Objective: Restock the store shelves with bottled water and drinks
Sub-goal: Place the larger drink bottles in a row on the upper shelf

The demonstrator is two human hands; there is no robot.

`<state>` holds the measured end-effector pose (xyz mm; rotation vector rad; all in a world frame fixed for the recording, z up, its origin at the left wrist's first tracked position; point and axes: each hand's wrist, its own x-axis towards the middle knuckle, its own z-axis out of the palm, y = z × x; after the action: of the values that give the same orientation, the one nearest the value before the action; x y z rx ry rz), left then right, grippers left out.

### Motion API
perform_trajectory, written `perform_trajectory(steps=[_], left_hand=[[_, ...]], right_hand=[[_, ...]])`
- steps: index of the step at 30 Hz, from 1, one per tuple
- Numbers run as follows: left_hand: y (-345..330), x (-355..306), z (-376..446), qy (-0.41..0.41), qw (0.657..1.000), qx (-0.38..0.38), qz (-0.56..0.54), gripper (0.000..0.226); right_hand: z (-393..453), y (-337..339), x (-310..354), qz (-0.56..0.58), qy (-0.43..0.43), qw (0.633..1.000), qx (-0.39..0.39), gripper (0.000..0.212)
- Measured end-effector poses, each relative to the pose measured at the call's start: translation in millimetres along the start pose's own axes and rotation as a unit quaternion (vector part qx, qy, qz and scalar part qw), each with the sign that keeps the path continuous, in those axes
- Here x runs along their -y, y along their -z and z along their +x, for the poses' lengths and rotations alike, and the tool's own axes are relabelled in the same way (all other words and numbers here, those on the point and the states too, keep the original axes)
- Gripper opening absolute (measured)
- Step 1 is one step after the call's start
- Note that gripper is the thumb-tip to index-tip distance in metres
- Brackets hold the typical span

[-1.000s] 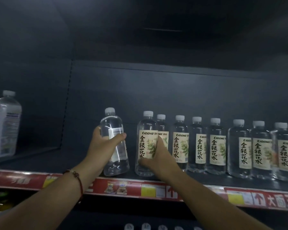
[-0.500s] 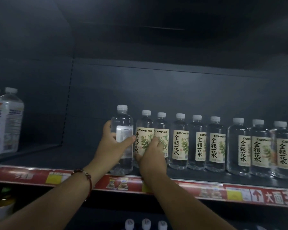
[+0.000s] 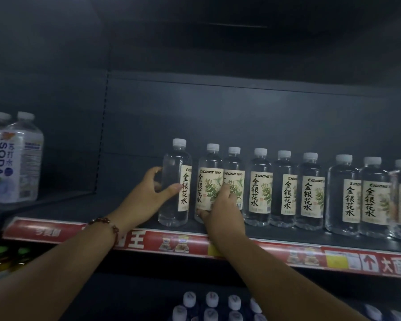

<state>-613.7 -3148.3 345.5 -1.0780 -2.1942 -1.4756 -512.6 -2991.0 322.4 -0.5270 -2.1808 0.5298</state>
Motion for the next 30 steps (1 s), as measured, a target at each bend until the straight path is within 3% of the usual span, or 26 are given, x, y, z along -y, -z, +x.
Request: perform_trajectory(steps=[3,7,12,15,20,24,27,30], left_hand=[[-6,5,1,0.039,0.999,0.033,0.001,0.064],[-20,12,7,0.027,0.998,0.047,0.037,0.095],[-23,19,24,0.034,0.996,0.085,0.022,0.079],[-26,21,29,0.054,0.995,0.082,0.027,0.085],[-19,31,39,0.073,0.987,0.142,0.024,0.083],[-21,19,28,0.046,0.981,0.162,0.096,0.069],[-20,10,8,0.054,0.967,0.170,0.183,0.078],[-16,-5,-24,0.047,0.964,0.127,0.231,0.088]], right_hand=[[-1,-1,0,-0.017,0.006,1.000,-0.003,0.096],[0,-2,0,-0.040,0.003,0.999,-0.002,0.097],[4,-4,4,-0.079,-0.011,0.997,0.011,0.079],[7,-4,5,-0.086,-0.023,0.996,0.020,0.071],[7,-3,5,-0.086,-0.037,0.995,0.035,0.068],[1,9,4,-0.057,-0.056,0.994,0.070,0.054],[-10,25,1,-0.057,-0.043,0.995,0.073,0.047],[-30,50,-3,-0.093,0.002,0.993,0.070,0.048]])
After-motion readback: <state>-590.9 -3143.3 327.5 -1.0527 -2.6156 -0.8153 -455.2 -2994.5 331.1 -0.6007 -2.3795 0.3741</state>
